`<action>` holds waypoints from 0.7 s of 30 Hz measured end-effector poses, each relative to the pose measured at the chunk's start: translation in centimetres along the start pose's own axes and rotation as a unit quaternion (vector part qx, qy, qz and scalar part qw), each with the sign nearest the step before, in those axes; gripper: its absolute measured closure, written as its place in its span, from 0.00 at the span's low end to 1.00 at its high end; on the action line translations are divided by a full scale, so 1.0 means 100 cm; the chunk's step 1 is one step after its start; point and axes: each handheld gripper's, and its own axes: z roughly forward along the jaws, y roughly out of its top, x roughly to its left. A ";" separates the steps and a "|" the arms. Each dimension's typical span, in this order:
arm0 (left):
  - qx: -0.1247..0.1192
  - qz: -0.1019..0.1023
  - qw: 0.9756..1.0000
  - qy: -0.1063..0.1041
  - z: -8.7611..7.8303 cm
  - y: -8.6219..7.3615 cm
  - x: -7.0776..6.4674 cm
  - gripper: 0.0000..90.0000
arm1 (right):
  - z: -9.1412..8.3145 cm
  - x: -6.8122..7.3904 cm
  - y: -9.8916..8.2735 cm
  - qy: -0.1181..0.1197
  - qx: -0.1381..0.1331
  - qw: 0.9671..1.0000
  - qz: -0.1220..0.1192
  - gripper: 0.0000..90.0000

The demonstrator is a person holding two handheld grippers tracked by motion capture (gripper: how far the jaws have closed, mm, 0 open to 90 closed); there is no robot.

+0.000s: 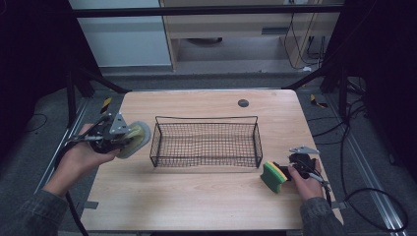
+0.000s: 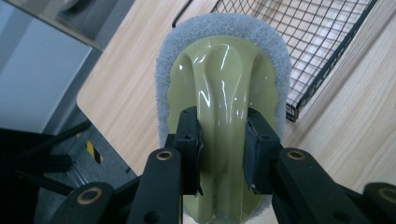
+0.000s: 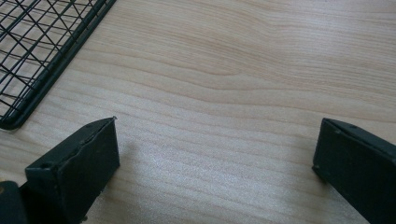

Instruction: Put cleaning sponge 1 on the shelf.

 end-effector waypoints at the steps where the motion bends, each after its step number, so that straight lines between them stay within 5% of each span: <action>1: -0.001 0.005 1.000 0.000 0.001 0.003 0.001 0.78 | 0.000 0.000 0.000 0.000 0.000 1.000 0.000 0.01; 9: -0.010 0.053 0.999 0.006 0.008 0.035 0.004 0.78 | 0.000 0.000 0.000 0.000 0.000 1.000 0.000 0.01; 21: -0.022 0.101 0.995 0.010 0.016 0.057 0.000 0.78 | 0.000 0.000 0.000 0.000 0.000 1.000 0.000 0.01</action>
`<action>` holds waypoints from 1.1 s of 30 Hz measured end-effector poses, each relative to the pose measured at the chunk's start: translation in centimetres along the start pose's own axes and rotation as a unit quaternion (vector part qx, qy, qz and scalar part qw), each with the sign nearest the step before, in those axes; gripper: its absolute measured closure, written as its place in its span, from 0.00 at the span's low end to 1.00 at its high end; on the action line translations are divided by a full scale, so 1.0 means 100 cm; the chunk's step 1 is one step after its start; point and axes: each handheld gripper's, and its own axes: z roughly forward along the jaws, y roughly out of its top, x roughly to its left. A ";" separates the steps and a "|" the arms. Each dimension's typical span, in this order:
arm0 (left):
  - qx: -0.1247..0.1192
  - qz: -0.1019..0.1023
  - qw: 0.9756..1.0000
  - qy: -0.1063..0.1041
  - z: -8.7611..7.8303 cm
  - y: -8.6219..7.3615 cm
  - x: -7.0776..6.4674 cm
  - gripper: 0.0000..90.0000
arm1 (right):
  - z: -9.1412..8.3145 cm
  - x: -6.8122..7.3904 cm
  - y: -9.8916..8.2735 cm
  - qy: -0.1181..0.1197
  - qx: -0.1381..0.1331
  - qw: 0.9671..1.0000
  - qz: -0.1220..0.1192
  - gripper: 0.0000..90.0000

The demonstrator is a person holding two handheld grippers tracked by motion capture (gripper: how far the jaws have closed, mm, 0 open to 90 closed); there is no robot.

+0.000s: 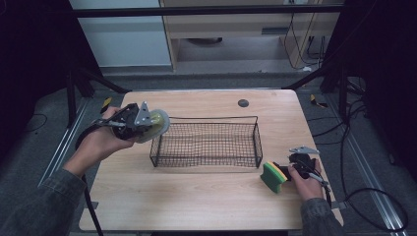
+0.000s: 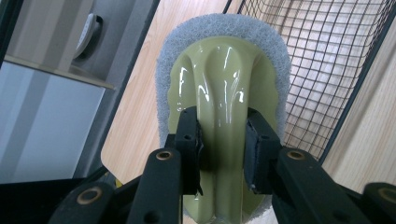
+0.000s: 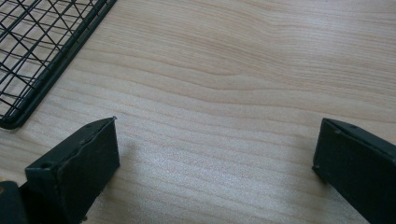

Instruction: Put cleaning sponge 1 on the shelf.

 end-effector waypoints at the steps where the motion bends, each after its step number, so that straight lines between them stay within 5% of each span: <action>1: 0.000 0.000 1.000 0.000 0.000 0.000 0.000 0.78 | 0.000 0.000 0.000 0.000 0.000 1.000 0.000 0.01; 17: 0.001 0.046 0.999 -0.009 0.020 0.027 0.002 0.78 | 0.000 0.000 0.000 0.001 0.000 1.000 -0.003 0.01; 33: 0.002 0.065 0.998 -0.014 0.032 0.042 -0.003 0.78 | 0.000 0.000 0.000 0.001 0.001 1.000 -0.005 0.01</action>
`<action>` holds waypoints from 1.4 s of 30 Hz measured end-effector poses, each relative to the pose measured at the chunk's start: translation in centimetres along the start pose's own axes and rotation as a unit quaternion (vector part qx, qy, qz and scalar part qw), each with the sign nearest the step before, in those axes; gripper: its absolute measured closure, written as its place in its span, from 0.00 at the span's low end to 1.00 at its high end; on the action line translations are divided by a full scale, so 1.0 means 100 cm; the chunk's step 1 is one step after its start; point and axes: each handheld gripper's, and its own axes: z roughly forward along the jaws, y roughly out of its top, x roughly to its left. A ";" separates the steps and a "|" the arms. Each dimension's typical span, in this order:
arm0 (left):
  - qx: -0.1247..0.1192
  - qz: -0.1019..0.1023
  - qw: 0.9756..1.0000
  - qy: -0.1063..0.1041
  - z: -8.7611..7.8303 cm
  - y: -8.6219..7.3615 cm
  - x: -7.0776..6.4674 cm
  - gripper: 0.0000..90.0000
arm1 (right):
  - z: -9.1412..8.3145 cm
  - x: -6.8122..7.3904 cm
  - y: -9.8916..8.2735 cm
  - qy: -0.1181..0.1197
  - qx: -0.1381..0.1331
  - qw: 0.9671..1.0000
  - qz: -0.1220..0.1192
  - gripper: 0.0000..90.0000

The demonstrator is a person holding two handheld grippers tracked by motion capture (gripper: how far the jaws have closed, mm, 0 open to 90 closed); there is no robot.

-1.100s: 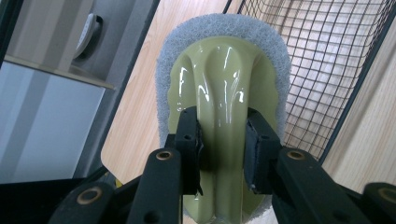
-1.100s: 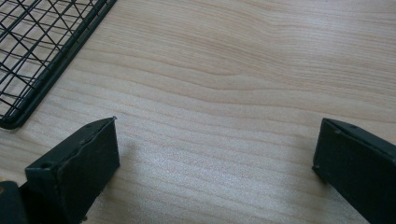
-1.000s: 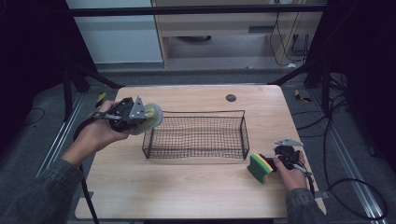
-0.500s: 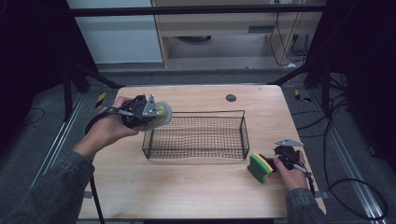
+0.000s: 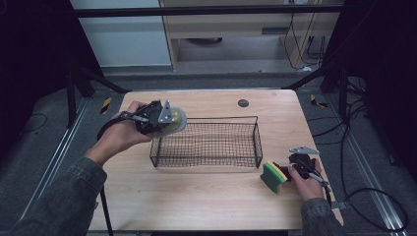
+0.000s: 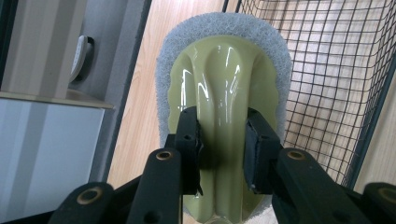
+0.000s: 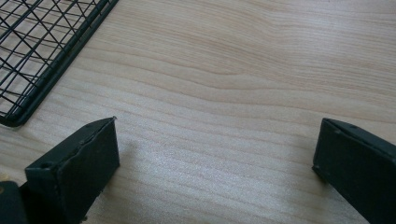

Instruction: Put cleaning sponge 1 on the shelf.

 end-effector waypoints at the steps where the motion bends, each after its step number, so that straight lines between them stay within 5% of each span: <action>1: 0.001 0.003 1.000 -0.001 0.001 0.001 0.000 0.78 | 0.000 0.000 0.000 0.000 0.000 1.000 0.000 0.01; 42: 0.036 0.043 0.998 -0.037 0.033 0.014 -0.010 0.78 | 0.000 0.000 0.000 0.000 0.000 1.000 0.000 0.01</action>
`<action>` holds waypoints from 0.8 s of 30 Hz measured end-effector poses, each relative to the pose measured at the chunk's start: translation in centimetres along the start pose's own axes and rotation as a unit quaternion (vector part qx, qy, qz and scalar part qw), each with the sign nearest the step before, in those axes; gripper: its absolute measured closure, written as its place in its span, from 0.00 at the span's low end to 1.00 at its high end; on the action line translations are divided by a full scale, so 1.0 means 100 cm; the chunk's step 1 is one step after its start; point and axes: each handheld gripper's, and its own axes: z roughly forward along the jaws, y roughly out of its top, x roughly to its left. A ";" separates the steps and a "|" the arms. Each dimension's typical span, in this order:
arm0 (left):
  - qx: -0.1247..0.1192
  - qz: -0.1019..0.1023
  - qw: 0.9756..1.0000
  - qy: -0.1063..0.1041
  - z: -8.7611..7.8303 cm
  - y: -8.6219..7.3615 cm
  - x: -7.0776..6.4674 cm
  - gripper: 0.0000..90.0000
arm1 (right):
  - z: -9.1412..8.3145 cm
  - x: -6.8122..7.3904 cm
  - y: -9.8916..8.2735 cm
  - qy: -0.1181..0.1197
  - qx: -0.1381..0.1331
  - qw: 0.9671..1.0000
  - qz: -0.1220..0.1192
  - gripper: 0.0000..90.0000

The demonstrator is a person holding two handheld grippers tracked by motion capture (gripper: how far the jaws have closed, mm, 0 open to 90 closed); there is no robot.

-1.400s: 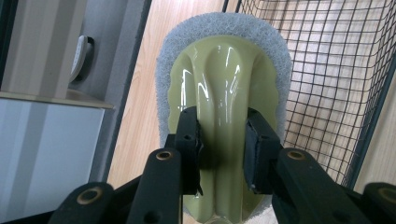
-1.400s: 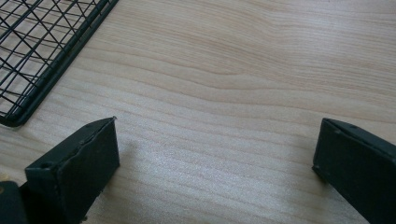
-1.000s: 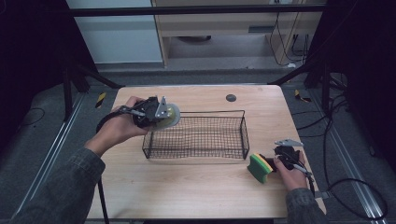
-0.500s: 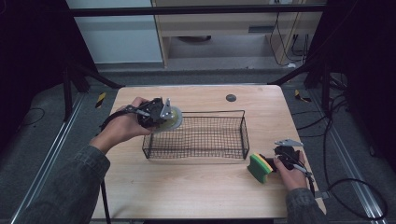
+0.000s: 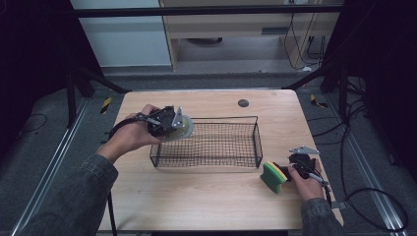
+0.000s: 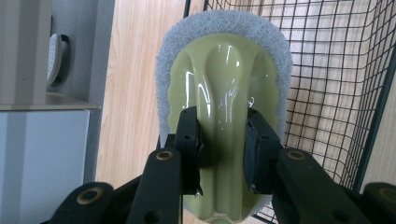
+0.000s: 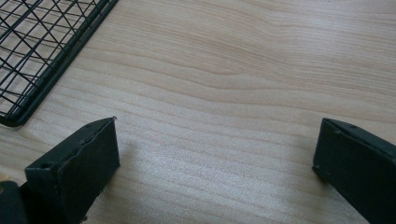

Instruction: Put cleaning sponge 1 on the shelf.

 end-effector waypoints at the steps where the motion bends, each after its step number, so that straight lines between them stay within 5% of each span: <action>1: 0.002 0.003 1.000 -0.002 0.001 0.001 -0.001 0.78 | 0.000 0.000 0.000 0.000 0.000 1.000 0.000 0.01; 24: 0.032 0.025 0.998 -0.040 0.025 0.004 -0.013 0.78 | 0.000 0.000 0.000 0.000 0.000 1.000 0.000 0.01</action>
